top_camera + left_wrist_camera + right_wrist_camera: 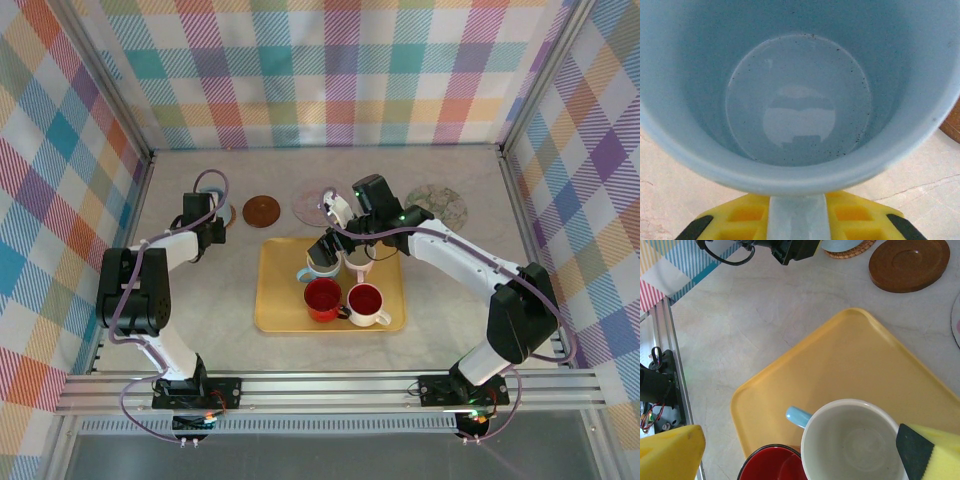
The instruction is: Place the cup by the coaster
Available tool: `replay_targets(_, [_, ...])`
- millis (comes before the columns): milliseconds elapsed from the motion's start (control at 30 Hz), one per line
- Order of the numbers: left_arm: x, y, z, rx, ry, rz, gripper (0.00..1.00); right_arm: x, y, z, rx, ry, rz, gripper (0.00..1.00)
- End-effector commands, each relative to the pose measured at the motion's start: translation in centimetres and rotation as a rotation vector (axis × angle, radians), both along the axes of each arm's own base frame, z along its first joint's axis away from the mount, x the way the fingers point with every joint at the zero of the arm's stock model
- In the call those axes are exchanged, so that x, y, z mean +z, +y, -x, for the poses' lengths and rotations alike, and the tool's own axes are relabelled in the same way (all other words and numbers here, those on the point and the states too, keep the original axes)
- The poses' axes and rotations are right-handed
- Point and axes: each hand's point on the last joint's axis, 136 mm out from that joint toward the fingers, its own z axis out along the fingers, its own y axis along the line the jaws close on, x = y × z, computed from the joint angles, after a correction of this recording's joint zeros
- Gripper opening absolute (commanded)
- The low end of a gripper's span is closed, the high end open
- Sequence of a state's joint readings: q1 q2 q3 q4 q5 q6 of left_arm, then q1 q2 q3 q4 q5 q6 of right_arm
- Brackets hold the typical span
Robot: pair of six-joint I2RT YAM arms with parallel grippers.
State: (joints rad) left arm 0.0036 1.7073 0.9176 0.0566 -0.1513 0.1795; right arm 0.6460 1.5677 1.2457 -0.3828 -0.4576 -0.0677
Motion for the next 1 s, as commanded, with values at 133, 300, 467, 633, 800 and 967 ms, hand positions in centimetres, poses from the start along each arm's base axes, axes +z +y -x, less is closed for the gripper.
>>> replay_targets(133, [4.7,1.0,-3.8,0.015,-0.167,-0.029,0.0,0.8,0.3,-0.5,0.014,-0.024,-0.011,0.99])
replay_targets(300, [4.4,1.1,-4.1,0.016,-0.157,-0.029,0.0,0.7,0.2,-0.6,0.011,-0.026,-0.01,0.99])
replay_targets(467, [4.2,1.2,-4.3,0.019,-0.147,-0.032,0.0,0.3,0.0,-0.4,0.006,-0.022,-0.001,0.99])
replay_targets(633, [4.2,1.3,-4.1,0.022,-0.14,-0.041,0.0,0.3,-0.1,-0.4,0.005,-0.026,-0.001,0.99])
replay_targets(800, [4.0,1.5,-3.6,0.024,-0.127,-0.051,0.0,0.3,-0.1,-0.4,0.006,-0.025,-0.002,0.99])
replay_targets(967, [3.8,1.5,-3.2,0.024,-0.115,-0.058,0.0,0.2,-0.1,-0.4,0.005,-0.024,-0.001,0.99])
